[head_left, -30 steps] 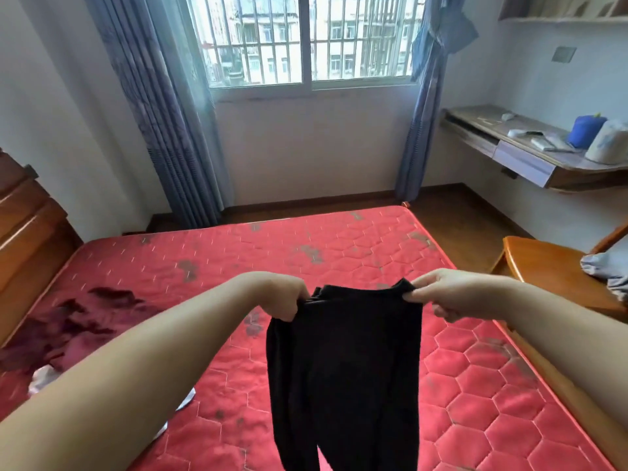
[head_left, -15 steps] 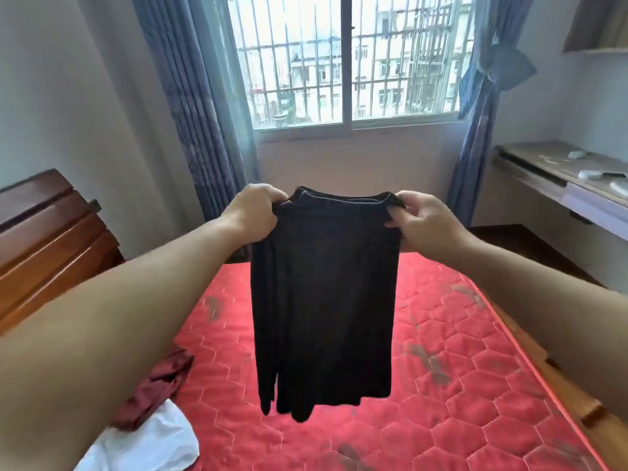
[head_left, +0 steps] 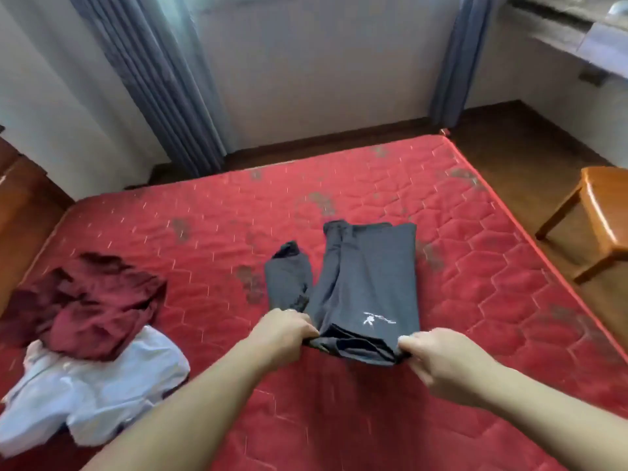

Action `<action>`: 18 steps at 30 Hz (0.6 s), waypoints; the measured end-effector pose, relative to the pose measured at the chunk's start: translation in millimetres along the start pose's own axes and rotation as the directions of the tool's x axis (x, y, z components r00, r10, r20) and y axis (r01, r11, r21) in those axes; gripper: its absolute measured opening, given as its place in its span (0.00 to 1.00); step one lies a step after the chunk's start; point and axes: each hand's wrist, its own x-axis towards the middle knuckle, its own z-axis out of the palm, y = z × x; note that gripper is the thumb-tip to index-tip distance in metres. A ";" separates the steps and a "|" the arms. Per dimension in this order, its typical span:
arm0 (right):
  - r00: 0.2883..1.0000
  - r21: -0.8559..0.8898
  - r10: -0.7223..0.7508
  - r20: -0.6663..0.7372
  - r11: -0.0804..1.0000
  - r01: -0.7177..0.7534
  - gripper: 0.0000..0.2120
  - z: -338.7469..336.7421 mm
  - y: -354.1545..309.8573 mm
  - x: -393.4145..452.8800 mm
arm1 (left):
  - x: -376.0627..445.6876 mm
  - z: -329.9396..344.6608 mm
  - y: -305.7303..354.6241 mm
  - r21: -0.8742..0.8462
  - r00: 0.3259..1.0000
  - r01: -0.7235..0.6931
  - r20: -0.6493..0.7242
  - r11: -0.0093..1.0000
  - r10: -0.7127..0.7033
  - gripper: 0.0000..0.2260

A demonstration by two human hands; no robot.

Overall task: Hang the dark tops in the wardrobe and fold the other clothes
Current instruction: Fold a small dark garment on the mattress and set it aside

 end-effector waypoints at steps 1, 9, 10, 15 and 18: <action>0.998 -0.001 0.024 0.062 1.000 -0.024 0.08 41.4 4.0 -3.7 | 8.4 42.2 11.6 0.011 0.998 -0.013 0.059 1.000 0.013 0.13; 0.863 -0.055 0.191 0.468 0.981 -0.187 0.10 297.4 1.7 -67.8 | -0.7 305.2 102.4 -0.146 0.917 -0.022 0.392 0.989 0.078 0.23; 0.844 -0.059 0.199 0.498 0.979 -0.196 0.11 312.6 -1.8 -74.5 | -5.9 321.3 108.3 -0.178 0.918 -0.010 0.389 0.984 0.080 0.24; 0.755 -0.079 0.171 0.633 0.985 -0.156 0.15 341.6 -8.1 -73.4 | -16.8 349.5 117.9 -0.311 0.937 0.031 0.340 0.950 0.080 0.25; 0.676 -0.073 0.216 0.704 0.970 -0.234 0.26 331.8 -7.0 -44.8 | -13.1 343.1 115.0 -0.378 0.891 0.034 0.431 0.925 0.144 0.23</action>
